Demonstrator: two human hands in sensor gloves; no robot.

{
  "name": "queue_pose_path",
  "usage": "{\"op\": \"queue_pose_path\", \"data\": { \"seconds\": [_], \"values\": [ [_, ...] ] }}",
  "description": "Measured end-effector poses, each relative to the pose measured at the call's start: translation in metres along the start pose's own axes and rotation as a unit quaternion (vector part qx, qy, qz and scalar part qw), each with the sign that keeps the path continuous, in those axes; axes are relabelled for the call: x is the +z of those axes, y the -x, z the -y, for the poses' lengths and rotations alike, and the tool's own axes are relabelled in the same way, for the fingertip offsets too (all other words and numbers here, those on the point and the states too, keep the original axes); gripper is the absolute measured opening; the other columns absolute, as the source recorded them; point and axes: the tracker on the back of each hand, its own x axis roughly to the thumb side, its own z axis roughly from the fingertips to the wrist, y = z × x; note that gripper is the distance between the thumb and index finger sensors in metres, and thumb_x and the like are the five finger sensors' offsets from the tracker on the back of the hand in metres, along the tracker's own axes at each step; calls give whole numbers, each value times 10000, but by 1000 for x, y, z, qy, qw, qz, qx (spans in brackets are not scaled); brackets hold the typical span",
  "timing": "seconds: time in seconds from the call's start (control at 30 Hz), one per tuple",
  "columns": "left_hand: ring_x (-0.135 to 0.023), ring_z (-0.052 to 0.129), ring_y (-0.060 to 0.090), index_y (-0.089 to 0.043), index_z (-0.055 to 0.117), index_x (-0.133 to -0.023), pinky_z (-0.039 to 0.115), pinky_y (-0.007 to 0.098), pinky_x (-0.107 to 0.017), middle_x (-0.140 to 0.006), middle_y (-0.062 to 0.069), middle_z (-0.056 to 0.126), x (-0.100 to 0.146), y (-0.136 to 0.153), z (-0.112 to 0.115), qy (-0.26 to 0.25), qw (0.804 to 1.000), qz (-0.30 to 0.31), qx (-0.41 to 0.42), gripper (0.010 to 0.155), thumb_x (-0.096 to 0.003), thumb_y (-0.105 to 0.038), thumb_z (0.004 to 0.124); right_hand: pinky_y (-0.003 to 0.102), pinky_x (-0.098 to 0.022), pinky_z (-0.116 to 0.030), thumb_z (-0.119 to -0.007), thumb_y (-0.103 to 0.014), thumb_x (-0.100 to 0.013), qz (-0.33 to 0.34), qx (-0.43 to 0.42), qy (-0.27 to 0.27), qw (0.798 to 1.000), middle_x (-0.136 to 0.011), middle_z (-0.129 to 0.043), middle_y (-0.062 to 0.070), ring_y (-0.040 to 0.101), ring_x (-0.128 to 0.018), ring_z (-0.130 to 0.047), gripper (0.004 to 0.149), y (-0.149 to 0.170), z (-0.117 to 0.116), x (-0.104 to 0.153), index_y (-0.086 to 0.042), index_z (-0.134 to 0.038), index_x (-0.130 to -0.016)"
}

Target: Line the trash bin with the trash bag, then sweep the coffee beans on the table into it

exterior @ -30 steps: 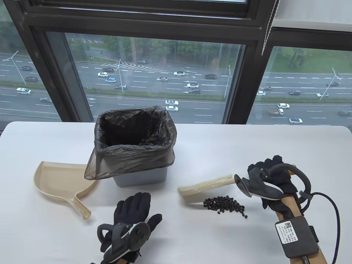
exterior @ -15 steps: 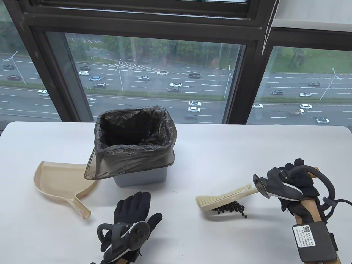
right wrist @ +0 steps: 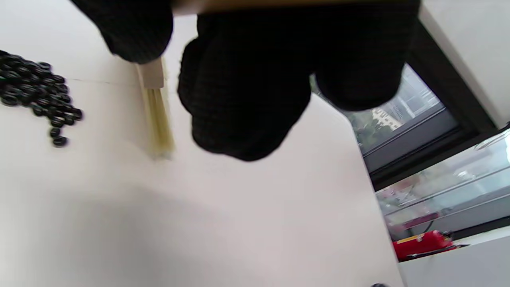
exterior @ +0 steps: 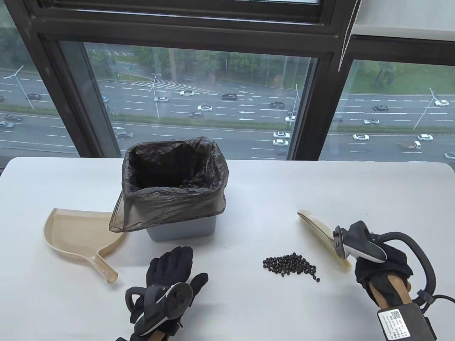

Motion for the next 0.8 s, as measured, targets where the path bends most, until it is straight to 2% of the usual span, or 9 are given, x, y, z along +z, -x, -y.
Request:
{"op": "queue_pose_path", "data": {
  "seconds": [0.33,0.47,0.63,0.8],
  "values": [
    [-1020,790,383,-232,525,-1128,607,587,-734,-1159,99,689,2,-6,-4,-9,1000,18,-2,777,-518,-709,578,394,-343,-912,-745,-459,-467,85,-40,16,995,-575,-1008,-28,101,-251,-1091,587,-48,13,35,-109,-674,-933],
    [-1020,790,380,-233,524,-1128,606,587,-735,-1158,97,691,2,-6,-4,-11,1000,19,0,775,-518,-709,578,396,-345,-911,-748,-458,-468,79,-29,24,996,-577,-1008,-24,104,-252,-1092,587,-54,20,39,-106,-674,-933],
    [-1020,790,380,-233,525,-1128,607,587,-734,-1157,98,692,2,-3,-3,-6,1000,13,4,777,-517,-709,579,400,-352,-906,-763,-458,-466,52,-40,49,997,-591,-1009,-19,107,-266,-1090,599,-42,28,39,-108,-673,-944],
    [-1018,792,381,-232,525,-1127,607,587,-734,-1157,98,692,0,0,0,-1,1000,8,7,775,-518,-708,579,401,-412,-874,-754,-463,-477,21,-128,80,988,-637,-964,-64,89,-317,-1058,631,-15,28,27,-114,-616,-984]
  ]
}}
